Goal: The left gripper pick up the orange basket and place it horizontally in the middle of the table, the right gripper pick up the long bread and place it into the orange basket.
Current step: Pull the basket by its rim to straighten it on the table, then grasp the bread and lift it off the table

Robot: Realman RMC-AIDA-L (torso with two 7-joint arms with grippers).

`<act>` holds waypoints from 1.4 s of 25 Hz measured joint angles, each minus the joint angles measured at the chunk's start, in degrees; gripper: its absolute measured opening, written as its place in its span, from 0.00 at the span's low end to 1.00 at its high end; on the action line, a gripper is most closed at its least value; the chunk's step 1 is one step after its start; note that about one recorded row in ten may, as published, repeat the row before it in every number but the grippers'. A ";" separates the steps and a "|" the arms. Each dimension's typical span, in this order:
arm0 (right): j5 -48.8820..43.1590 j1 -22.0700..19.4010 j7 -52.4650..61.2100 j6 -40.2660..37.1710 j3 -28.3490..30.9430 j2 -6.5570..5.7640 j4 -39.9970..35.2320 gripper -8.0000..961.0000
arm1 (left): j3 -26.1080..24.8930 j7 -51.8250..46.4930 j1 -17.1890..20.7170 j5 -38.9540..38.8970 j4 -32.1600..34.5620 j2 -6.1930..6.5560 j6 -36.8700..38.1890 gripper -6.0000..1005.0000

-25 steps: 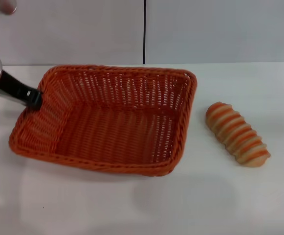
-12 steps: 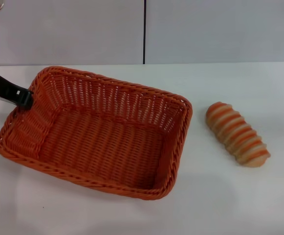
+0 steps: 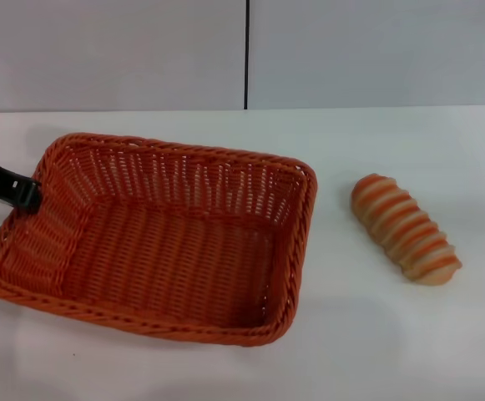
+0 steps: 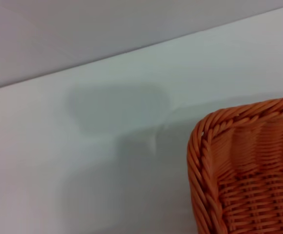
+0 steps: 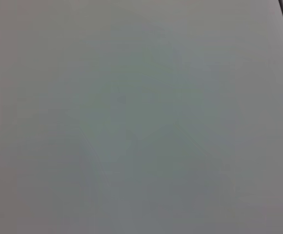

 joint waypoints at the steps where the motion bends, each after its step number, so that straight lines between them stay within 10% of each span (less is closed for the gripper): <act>1: 0.00 0.11 0.01 0.04 -0.05 0.02 0.04 0.68 | -0.07 0.02 0.38 -0.78 0.36 0.05 0.09 0.17; 25: -4.33 -1.94 5.93 2.48 -0.35 1.08 -6.02 0.68 | -7.81 1.98 1.44 -6.27 1.99 0.54 0.39 0.34; 35: -60.01 -3.60 63.94 4.21 6.52 1.49 -40.15 0.68 | -18.16 21.99 12.32 -25.13 3.31 0.54 -15.18 0.71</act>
